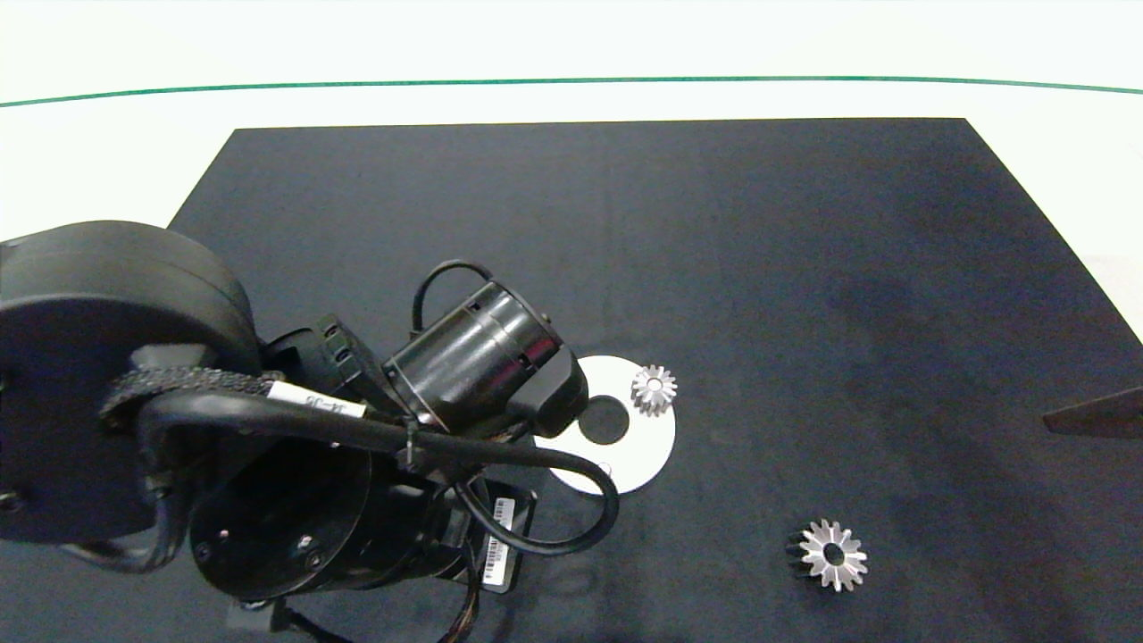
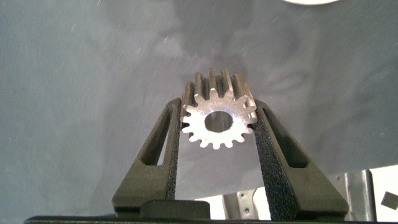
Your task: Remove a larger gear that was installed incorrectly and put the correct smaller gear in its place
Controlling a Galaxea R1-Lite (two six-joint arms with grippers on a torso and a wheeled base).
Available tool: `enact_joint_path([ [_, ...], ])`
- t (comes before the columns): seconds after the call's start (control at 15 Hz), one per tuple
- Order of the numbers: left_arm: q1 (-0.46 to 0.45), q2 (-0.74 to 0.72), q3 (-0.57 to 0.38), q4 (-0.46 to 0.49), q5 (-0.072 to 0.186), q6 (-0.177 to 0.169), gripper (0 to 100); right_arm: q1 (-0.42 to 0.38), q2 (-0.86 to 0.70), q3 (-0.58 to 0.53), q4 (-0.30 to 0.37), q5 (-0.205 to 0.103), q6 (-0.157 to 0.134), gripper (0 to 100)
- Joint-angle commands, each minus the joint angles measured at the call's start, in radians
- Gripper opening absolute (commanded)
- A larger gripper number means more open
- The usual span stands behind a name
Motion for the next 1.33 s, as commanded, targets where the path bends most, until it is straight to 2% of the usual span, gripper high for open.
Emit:
enact_joint_path([
  [0.07,-0.009,0.09,-0.09,0.004,0.002,0.018,13,-0.076,-0.014,-0.003,-0.022,0.004,-0.034,100],
  [0.13,-0.014,0.101,-0.103,0.004,0.002,0.031,13,-0.082,-0.016,-0.001,-0.027,0.004,-0.037,100],
  [0.2,-0.018,0.116,-0.133,0.004,0.002,0.073,13,-0.088,-0.025,-0.001,-0.027,0.004,-0.038,100],
  [0.27,-0.02,0.141,-0.169,0.005,0.002,0.088,13,-0.088,-0.04,-0.001,-0.028,0.002,-0.04,100],
  [0.6,-0.054,0.24,-0.368,0.113,0.002,0.093,13,-0.088,-0.057,-0.001,-0.028,0.005,-0.052,100],
  [0.87,-0.089,0.294,-0.472,0.172,0.002,0.093,13,-0.088,-0.073,0.0,-0.028,0.007,-0.052,100],
  [1.2,-0.089,0.374,-0.604,0.229,0.004,0.099,13,-0.088,-0.076,0.002,-0.028,0.007,-0.06,100],
  [1.33,-0.081,0.395,-0.63,0.24,0.004,0.105,13,-0.088,-0.076,0.002,-0.028,0.007,-0.061,100],
])
